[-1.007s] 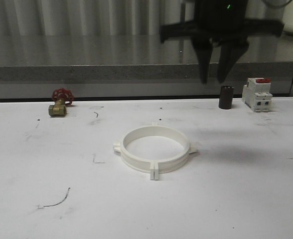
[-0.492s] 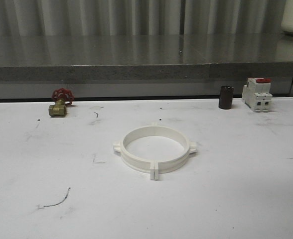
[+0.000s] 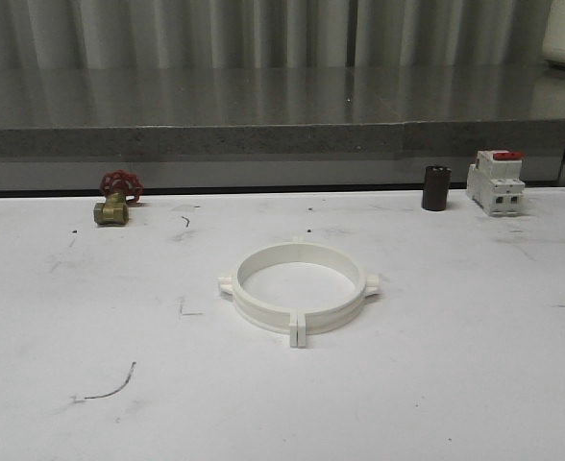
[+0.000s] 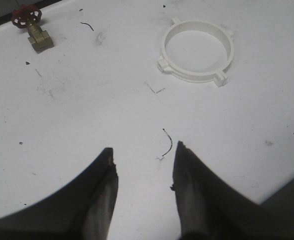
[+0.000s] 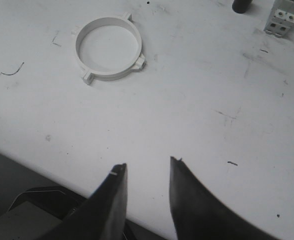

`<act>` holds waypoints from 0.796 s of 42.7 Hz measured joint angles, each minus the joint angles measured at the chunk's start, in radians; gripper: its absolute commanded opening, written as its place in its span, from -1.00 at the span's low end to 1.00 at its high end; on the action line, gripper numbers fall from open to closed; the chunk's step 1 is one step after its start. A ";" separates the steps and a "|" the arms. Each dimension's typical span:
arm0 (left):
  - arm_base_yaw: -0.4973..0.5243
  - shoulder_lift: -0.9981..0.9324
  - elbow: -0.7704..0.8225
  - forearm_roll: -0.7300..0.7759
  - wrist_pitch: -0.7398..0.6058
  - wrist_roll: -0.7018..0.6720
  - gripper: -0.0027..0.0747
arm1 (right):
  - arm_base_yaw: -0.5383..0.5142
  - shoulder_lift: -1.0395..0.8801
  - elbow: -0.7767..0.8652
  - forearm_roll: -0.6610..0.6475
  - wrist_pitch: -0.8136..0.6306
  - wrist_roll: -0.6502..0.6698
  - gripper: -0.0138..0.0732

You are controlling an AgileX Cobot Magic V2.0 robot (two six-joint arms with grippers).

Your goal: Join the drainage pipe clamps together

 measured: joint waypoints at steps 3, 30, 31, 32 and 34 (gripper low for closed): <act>0.000 0.000 0.000 0.000 0.000 0.000 -0.26 | 0.000 -0.088 0.046 0.000 0.000 0.000 -0.11; 0.000 0.000 0.000 0.000 -0.023 0.000 -0.36 | 0.000 -0.319 0.153 0.000 0.009 -0.004 -0.63; 0.000 0.000 0.000 0.000 -0.023 0.000 -0.40 | 0.000 -0.319 0.153 0.000 0.009 -0.004 -0.69; 0.000 0.000 0.000 0.000 -0.023 0.000 -0.48 | 0.000 -0.319 0.153 0.000 0.009 -0.004 -0.75; 0.000 0.000 0.000 0.000 -0.023 0.000 -0.62 | 0.000 -0.319 0.153 0.000 0.009 -0.004 -0.86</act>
